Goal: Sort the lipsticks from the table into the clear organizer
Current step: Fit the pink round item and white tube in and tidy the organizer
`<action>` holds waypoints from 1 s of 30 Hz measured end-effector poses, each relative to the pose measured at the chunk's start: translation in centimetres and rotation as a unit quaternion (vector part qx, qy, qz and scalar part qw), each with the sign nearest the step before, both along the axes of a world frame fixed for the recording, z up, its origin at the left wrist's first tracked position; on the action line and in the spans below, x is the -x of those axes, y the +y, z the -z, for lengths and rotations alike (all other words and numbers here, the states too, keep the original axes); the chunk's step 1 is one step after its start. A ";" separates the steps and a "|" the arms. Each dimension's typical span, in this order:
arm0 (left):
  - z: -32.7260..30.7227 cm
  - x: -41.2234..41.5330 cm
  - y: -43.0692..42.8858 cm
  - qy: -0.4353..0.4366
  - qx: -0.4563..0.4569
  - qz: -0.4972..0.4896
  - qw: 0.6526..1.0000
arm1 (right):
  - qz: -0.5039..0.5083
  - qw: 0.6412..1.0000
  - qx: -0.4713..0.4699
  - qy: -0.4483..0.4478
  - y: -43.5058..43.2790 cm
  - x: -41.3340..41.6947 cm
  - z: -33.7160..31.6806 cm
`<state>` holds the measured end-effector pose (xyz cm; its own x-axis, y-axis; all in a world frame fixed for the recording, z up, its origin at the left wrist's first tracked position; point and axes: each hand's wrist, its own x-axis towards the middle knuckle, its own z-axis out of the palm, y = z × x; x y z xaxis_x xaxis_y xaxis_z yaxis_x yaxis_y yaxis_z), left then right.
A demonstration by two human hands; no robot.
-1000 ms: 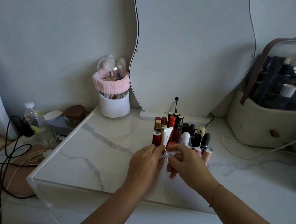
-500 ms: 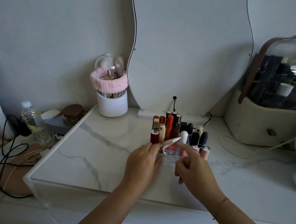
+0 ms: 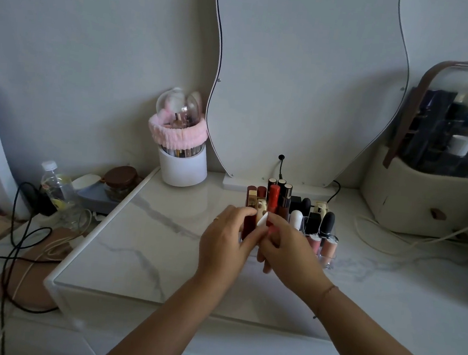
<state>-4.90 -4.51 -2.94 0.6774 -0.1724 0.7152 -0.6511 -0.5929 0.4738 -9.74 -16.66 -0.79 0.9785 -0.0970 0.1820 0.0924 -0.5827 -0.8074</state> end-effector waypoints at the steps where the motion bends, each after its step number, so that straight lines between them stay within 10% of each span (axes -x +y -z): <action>1: -0.4 -0.4 -0.2 0.001 -0.012 0.010 1.000 | -0.001 1.000 -0.005 -0.002 0.0 -0.1 -0.1; 30: -3.6 -4.3 -1.8 0.135 0.055 0.047 0.988 | 0.039 0.993 -0.110 0.006 -2.2 1.7 1.1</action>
<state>-0.58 -6.32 0.65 0.8305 -0.1761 0.5285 -0.5425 -0.4710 0.6956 -11.41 -18.82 -1.91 0.9686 -0.2085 0.1354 0.0427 -0.3967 -0.9170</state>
